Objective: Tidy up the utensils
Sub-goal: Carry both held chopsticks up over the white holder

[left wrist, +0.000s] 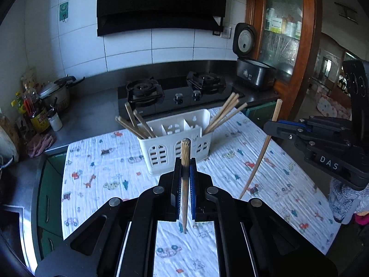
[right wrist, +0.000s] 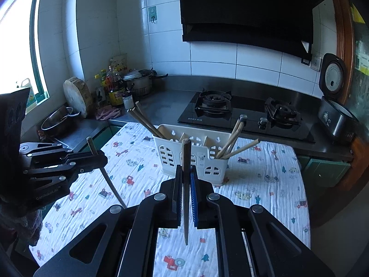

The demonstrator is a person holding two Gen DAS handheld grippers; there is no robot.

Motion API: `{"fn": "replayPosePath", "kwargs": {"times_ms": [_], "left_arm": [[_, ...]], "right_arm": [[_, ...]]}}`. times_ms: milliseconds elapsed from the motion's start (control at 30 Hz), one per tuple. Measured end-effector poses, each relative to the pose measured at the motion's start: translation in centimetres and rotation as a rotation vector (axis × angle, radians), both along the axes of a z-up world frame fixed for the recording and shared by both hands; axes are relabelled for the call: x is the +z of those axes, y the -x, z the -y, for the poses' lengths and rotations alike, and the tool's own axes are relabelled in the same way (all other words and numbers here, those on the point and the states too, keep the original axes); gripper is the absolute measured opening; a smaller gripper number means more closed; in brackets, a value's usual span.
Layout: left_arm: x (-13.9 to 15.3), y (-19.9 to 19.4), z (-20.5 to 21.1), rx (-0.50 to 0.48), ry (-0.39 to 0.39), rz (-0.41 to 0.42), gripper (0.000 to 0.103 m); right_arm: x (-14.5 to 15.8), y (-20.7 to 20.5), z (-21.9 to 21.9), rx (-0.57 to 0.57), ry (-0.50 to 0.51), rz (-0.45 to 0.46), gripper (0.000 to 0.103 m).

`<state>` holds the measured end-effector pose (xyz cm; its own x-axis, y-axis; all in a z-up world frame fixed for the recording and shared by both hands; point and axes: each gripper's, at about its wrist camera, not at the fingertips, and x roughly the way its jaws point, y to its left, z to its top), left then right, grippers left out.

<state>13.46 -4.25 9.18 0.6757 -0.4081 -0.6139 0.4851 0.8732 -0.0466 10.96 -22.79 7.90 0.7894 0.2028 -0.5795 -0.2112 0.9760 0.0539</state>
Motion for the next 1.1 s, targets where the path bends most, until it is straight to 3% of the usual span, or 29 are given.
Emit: {"fn": "replayPosePath", "kwargs": {"times_ms": [300, 567, 733, 1100], "left_arm": [[6.2, -4.4, 1.0, 0.031, 0.023, 0.143, 0.005], [9.2, -8.9, 2.2, 0.084, 0.052, 0.220, 0.005], [8.6, -11.8, 2.0, 0.118, 0.088, 0.209, 0.005], [2.7, -15.1, 0.2, 0.150, 0.097, 0.073, 0.005]], "right_arm": [[3.2, -3.8, 1.2, -0.025, -0.027, 0.010, 0.007], [4.8, -6.0, 1.3, -0.039, -0.002, 0.027, 0.007], [5.6, -7.7, 1.4, -0.052, 0.007, 0.032, 0.007], [8.0, -11.9, 2.1, -0.095, 0.001, 0.098, 0.007]]}}
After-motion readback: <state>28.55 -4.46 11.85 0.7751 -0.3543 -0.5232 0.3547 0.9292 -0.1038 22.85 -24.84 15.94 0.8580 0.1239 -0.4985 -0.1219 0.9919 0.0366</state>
